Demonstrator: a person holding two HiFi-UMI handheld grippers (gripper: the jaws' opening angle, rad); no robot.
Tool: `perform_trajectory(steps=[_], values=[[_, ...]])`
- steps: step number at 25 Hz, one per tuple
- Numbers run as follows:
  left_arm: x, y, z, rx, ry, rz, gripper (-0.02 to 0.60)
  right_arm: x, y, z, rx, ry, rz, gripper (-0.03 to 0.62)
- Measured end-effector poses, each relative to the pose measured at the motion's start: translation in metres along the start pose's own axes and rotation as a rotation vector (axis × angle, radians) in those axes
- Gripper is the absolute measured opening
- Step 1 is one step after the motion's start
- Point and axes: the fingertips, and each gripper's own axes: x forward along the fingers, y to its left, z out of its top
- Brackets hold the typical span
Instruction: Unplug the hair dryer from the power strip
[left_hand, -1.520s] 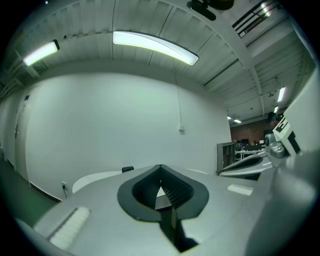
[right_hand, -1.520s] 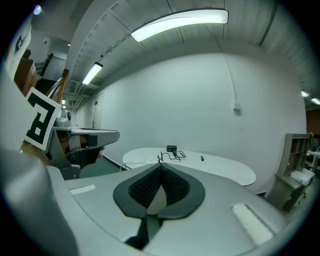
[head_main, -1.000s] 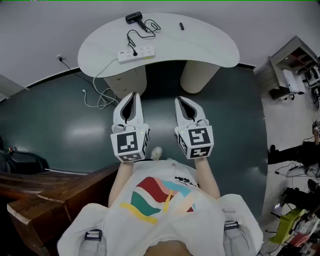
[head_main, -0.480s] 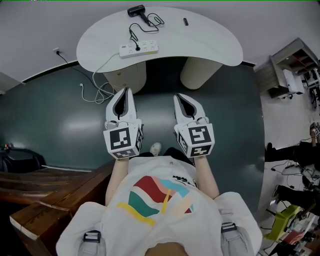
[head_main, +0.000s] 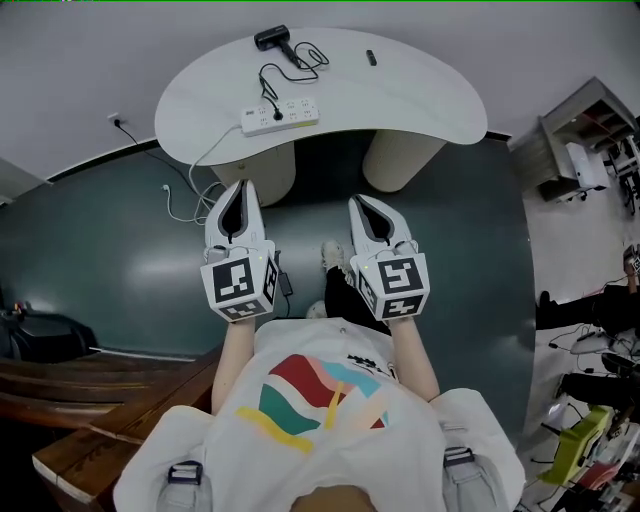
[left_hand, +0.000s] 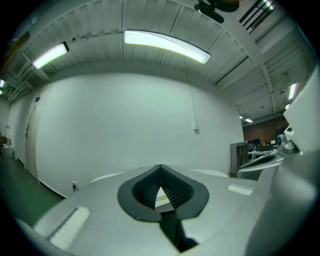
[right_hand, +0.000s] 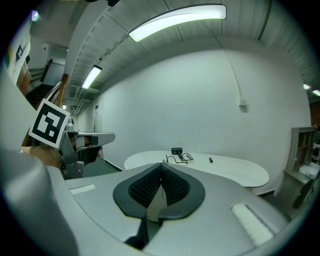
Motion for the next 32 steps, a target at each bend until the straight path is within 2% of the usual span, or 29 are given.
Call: perform_trajectory(steps=[7,11,16,21,26,32], values=[[0.034,0.005,-0.009,0.001,0.02,0.02,-0.001,0.045,-0.021,0.014,0.018,-0.056,0.029,0.014],[0.07,0.013,-0.012,0.009,0.036,0.051,0.0,0.072,-0.049,0.026,0.036,-0.066,0.02,0.012],[0.129,0.019,-0.039,-0.009,0.097,0.093,0.0,0.115,-0.089,0.012,0.043,0.007,0.023,0.012],[0.199,0.018,-0.029,-0.012,0.086,0.12,0.0,0.173,-0.136,0.032,0.041,0.003,0.047,0.014],[0.249,0.024,-0.028,-0.008,0.099,0.162,0.0,0.23,-0.16,0.046,0.007,0.026,0.102,0.014],[0.295,0.048,-0.024,-0.005,0.116,0.225,0.0,0.281,-0.176,0.05,0.054,0.04,0.16,0.012]])
